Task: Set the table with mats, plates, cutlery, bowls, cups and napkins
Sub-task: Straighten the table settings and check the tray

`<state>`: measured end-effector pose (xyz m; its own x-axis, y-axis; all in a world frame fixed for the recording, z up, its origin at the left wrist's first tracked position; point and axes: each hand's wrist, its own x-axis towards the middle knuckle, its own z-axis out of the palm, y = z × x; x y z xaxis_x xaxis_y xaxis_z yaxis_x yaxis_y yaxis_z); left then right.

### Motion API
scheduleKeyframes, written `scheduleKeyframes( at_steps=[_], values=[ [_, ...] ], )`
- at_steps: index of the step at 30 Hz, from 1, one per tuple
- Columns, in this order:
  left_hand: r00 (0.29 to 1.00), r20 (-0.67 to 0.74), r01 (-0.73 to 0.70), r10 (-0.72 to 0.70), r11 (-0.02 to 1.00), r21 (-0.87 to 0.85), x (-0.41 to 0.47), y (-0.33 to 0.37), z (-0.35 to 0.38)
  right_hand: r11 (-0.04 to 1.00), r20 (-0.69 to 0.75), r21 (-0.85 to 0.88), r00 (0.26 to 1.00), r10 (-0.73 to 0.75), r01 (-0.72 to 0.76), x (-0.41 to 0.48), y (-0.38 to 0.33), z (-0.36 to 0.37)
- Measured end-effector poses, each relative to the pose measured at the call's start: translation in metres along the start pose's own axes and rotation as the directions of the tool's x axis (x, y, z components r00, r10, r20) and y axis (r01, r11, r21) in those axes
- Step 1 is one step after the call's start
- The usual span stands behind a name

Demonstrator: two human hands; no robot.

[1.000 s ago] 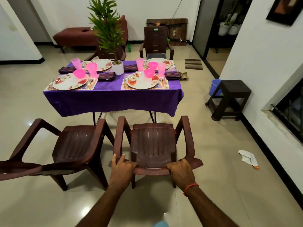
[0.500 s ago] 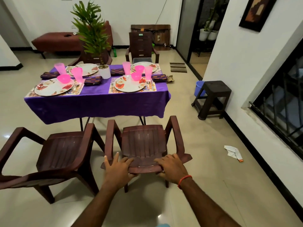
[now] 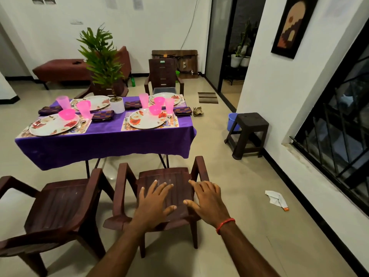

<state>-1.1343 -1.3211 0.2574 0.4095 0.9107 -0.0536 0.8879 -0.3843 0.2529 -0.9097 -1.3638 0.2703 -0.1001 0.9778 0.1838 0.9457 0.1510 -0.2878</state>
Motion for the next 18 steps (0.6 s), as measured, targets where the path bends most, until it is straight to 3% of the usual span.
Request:
scheduleKeyframes(
  at_steps=[18],
  values=[
    [0.993,-0.056,-0.107,0.105,0.993,-0.041,0.145,0.188,0.024,0.995,-0.077,-0.085,0.996,0.045,-0.052,0.006,0.196,-0.057]
  ],
)
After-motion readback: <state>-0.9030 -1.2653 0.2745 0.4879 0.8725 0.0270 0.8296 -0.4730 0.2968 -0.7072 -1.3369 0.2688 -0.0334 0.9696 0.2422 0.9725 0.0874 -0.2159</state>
